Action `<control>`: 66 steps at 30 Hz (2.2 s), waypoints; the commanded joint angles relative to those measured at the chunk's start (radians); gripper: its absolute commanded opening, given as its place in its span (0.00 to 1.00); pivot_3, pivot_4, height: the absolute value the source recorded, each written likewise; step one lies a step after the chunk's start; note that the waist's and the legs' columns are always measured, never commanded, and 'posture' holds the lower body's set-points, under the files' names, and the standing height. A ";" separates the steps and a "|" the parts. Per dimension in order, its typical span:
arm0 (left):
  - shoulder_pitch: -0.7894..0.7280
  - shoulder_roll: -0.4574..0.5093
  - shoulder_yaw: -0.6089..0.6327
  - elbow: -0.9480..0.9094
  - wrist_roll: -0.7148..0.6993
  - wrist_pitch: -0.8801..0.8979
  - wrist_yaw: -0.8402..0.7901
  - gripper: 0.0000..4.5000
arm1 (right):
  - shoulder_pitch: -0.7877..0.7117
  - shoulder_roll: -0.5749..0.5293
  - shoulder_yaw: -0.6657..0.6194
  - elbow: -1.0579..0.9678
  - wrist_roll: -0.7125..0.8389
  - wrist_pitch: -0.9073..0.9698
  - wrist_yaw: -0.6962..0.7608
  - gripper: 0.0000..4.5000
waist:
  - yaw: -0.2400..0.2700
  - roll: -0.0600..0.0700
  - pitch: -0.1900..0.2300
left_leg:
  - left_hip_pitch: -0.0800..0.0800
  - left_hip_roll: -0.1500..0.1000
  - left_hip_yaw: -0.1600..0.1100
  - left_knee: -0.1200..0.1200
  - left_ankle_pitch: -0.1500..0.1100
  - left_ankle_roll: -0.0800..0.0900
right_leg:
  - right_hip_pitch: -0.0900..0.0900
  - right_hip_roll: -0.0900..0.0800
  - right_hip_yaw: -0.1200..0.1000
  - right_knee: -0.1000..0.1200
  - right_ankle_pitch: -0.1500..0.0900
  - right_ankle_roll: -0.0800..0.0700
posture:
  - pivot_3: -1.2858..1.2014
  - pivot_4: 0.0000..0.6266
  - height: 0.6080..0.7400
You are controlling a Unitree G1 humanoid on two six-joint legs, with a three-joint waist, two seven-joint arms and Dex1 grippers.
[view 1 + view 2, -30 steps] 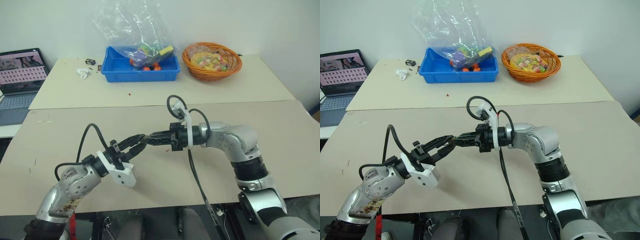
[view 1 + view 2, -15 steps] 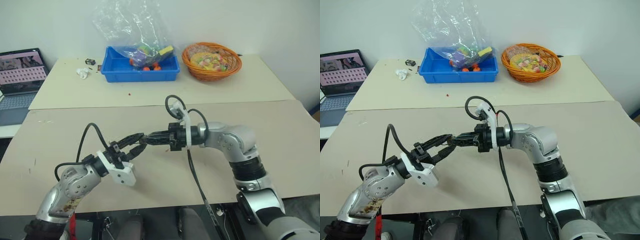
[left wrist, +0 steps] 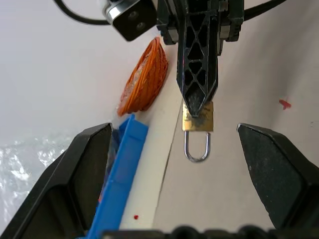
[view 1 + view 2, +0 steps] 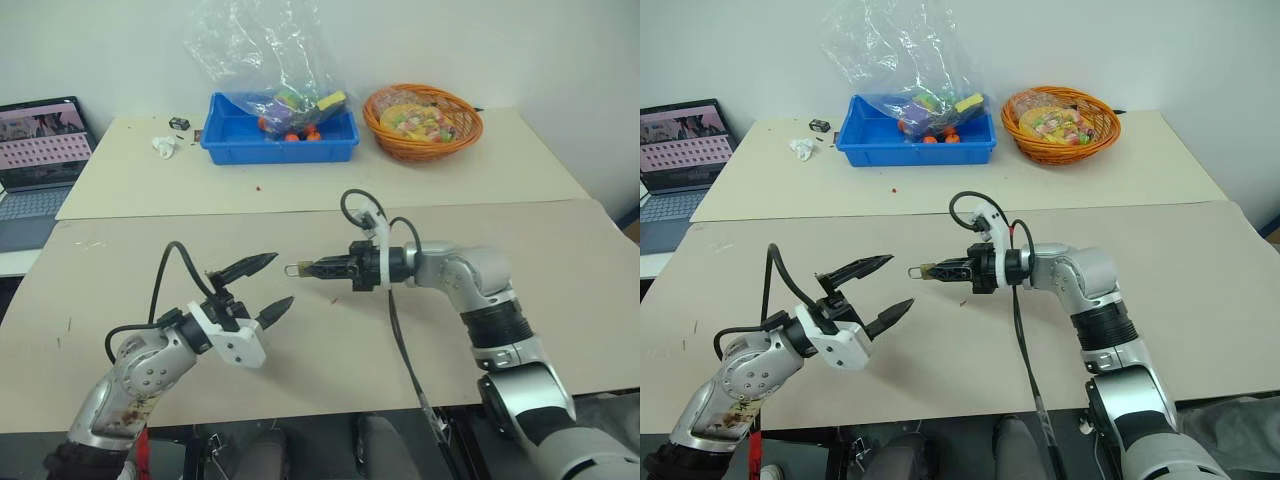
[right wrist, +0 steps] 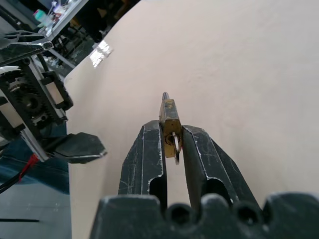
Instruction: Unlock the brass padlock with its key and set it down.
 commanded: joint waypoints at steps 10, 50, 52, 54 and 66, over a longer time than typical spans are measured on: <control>-0.037 -0.040 -0.006 -0.208 -0.717 0.745 -0.186 0.24 | -0.002 -0.084 -0.020 -0.108 0.094 0.056 0.186 0.03 | 0.001 0.000 0.000 | 0.000 0.000 0.000 0.001 0.000 0.000 | 0.001 0.000 0.000 0.000 0.000 0.000 | 0.52 0.24 0.96; -0.122 -0.084 0.023 -0.201 -0.753 0.906 -0.131 0.01 | 0.001 -0.106 -0.049 -0.242 0.197 0.196 0.152 0.03 | 0.007 0.000 0.000 | 0.000 -0.001 0.000 0.001 0.000 0.000 | 0.001 0.001 0.001 -0.001 0.000 0.000 | 0.52 0.24 0.96; -0.129 -0.088 0.026 -0.196 -0.751 0.907 -0.127 0.01 | 0.011 -0.103 -0.042 -0.247 0.194 0.191 0.145 0.03 | 0.007 0.000 0.000 | 0.000 -0.001 0.000 0.001 0.000 0.000 | 0.001 0.001 0.001 -0.001 0.000 0.000 | 0.52 0.24 0.96; -0.132 -0.092 0.027 -0.198 -0.749 0.909 -0.126 0.01 | 0.016 -0.102 -0.032 -0.246 0.188 0.184 0.144 0.03 | 0.005 0.000 0.000 | 0.000 -0.001 0.000 0.002 0.000 0.000 | 0.001 0.001 0.001 -0.001 0.000 0.000 | 0.52 0.24 0.96; -0.121 -0.093 0.035 -0.205 -0.746 0.911 -0.123 0.01 | -0.015 -0.110 -0.036 -0.199 0.176 0.166 0.156 0.03 | 0.007 0.000 0.000 | 0.000 -0.001 0.000 0.001 0.000 0.000 | 0.001 0.001 0.001 -0.001 0.000 0.000 | 0.52 0.24 0.96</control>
